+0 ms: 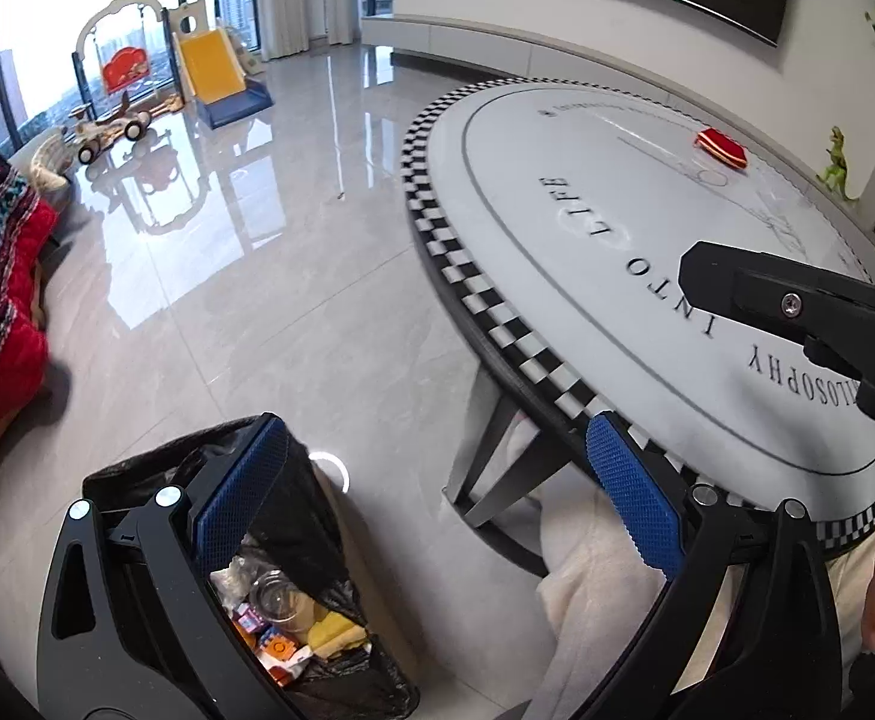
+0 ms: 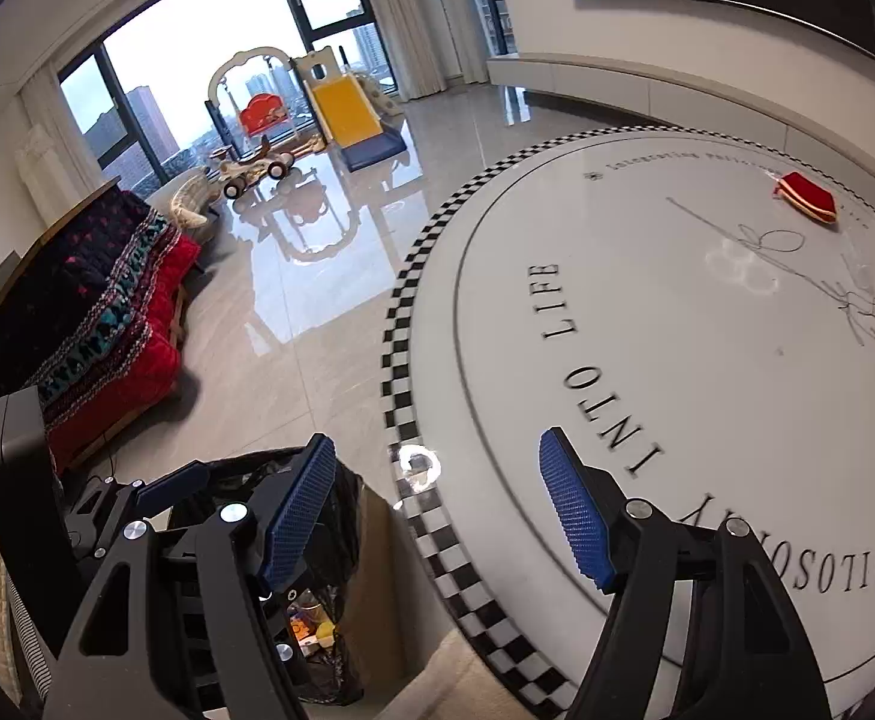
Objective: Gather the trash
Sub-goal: 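Move both open tools back over the table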
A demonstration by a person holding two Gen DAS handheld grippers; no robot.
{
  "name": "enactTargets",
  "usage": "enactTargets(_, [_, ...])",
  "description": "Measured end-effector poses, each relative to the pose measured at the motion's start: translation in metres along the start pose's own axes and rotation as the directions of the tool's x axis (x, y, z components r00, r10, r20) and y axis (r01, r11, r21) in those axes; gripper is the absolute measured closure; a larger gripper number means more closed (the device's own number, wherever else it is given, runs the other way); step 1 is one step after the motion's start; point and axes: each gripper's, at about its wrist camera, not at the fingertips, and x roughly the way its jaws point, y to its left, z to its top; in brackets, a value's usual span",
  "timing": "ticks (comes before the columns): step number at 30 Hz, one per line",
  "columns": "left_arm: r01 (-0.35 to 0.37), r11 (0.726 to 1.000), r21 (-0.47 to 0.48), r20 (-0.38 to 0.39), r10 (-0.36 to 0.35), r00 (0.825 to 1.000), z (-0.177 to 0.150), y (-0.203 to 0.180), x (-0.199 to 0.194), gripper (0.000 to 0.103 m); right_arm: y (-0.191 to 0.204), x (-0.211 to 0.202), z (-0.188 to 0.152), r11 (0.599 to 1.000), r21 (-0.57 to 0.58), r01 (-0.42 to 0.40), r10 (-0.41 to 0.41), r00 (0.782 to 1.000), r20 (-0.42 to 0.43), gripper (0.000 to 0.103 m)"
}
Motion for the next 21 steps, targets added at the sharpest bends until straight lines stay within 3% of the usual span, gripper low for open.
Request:
enactTargets(9, [0.076,0.988,0.133,0.008,-0.078,0.997,0.054,-0.081,0.022,0.006,-0.087,-0.011,0.033,0.990,0.095,0.105,-0.108,0.993,0.036,0.032])
enactTargets(21, [0.220,0.949,0.226,-0.064,-0.210,0.976,0.110,-0.180,0.076,0.006,-0.207,-0.014,0.068,0.942,0.242,0.231,-0.246,0.969,0.035,0.031])
